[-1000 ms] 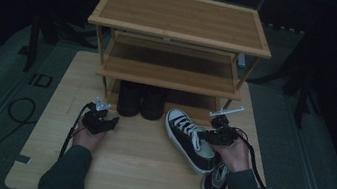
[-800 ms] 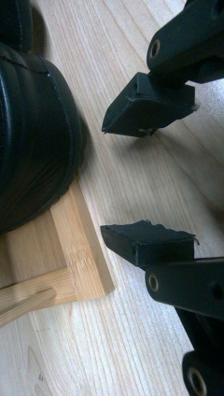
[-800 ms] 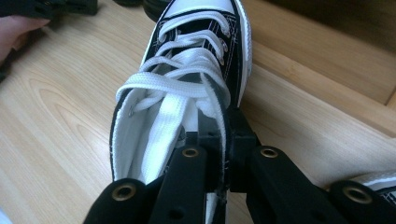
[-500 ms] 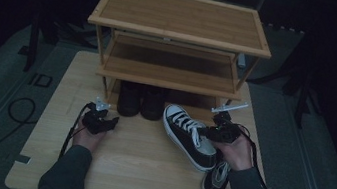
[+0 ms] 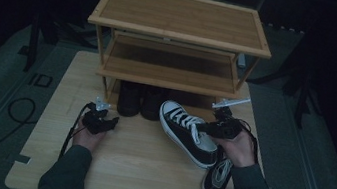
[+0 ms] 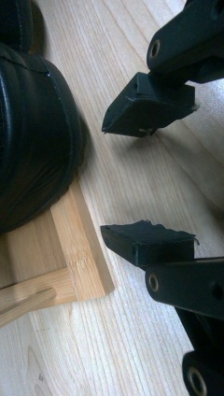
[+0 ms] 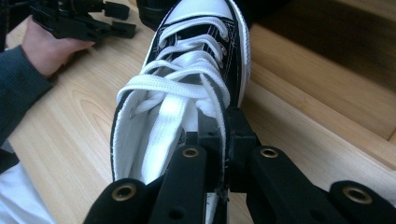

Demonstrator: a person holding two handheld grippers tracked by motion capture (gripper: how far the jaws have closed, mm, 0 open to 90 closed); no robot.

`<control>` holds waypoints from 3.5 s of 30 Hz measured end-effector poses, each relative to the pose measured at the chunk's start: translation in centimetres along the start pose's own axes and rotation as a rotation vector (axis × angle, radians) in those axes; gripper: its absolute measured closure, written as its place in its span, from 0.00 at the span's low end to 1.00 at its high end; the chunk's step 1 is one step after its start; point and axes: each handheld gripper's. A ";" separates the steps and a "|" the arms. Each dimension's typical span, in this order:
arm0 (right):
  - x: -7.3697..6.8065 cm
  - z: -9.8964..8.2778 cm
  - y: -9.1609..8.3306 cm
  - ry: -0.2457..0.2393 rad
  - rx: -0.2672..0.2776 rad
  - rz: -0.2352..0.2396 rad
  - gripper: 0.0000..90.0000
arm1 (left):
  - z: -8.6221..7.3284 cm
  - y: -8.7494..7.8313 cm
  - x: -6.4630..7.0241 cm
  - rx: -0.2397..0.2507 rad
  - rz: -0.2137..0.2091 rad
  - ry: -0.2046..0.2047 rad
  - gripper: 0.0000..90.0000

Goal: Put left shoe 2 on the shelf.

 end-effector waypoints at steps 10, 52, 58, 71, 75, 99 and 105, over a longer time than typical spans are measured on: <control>-0.8 1.1 -0.9 -0.027 0.009 0.025 0.98 | 0.0 0.0 0.0 0.001 0.000 0.000 0.50; -4.3 5.3 -4.0 -0.129 0.091 0.164 0.98 | 0.0 0.0 0.0 0.002 0.001 0.000 0.50; -4.3 6.1 -4.6 -0.128 0.120 0.151 0.98 | 0.0 0.0 0.0 0.002 0.001 0.001 0.50; -2.5 8.6 -3.5 -0.039 0.182 0.073 0.98 | 0.0 0.0 0.0 0.002 0.001 0.000 0.50; -2.4 9.2 -2.8 -0.016 0.214 0.025 0.98 | 0.0 0.0 0.0 0.002 0.001 0.000 0.50; -2.2 10.4 0.0 0.137 0.313 -0.065 0.92 | 0.0 0.0 0.0 0.002 0.000 0.001 0.50; -2.3 10.1 -0.4 0.085 0.290 -0.082 0.83 | 0.0 0.0 0.0 0.002 0.000 0.001 0.50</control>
Point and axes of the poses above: each handheld gripper's, and its own axes: y roughly forward along the jaws, z roughly out of its top, x roughly to its right, and after that the axes turned 15 degrees about y, right-handed
